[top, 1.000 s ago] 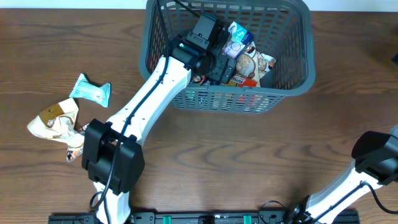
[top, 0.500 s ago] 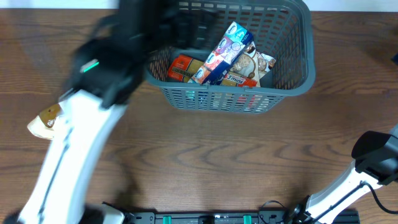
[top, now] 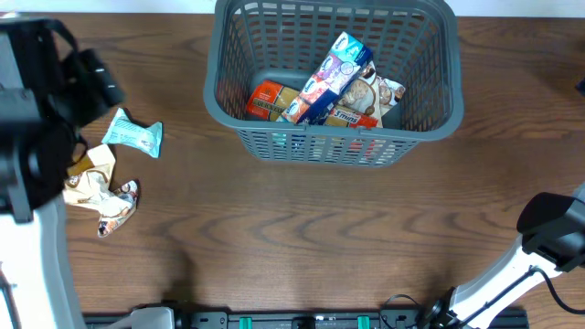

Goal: Pack container
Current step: 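Lower the left gripper onto the beige Pantree bag and grasp it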

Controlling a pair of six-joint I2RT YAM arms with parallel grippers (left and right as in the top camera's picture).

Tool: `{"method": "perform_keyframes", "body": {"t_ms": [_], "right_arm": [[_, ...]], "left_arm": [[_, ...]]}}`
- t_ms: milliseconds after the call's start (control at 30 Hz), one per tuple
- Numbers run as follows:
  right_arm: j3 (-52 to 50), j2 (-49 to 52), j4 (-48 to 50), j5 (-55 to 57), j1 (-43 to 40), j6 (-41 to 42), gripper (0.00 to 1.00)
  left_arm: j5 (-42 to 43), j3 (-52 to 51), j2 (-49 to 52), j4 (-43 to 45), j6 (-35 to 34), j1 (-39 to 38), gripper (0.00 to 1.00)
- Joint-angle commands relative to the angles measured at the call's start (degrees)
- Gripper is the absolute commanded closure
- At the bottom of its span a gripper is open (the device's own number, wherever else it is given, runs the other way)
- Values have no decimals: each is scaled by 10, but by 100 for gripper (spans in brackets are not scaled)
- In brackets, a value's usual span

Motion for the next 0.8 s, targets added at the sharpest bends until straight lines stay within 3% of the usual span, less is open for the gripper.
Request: {"method": "perform_keyframes", "body": {"t_ms": [0, 233, 600, 767], "right_arm": [[-2, -8, 0, 2, -3, 8, 1], [-2, -8, 0, 2, -3, 8, 1], [-2, -8, 0, 2, -3, 8, 1], [-2, -8, 0, 2, -3, 8, 1]], "left_arm": [[-23, -16, 24, -19, -78, 47, 1], [-18, -23, 84, -85, -253, 145, 1], [68, -108, 228, -83, -249, 180, 1], [68, -154, 284, -27, -189, 180, 1]]}}
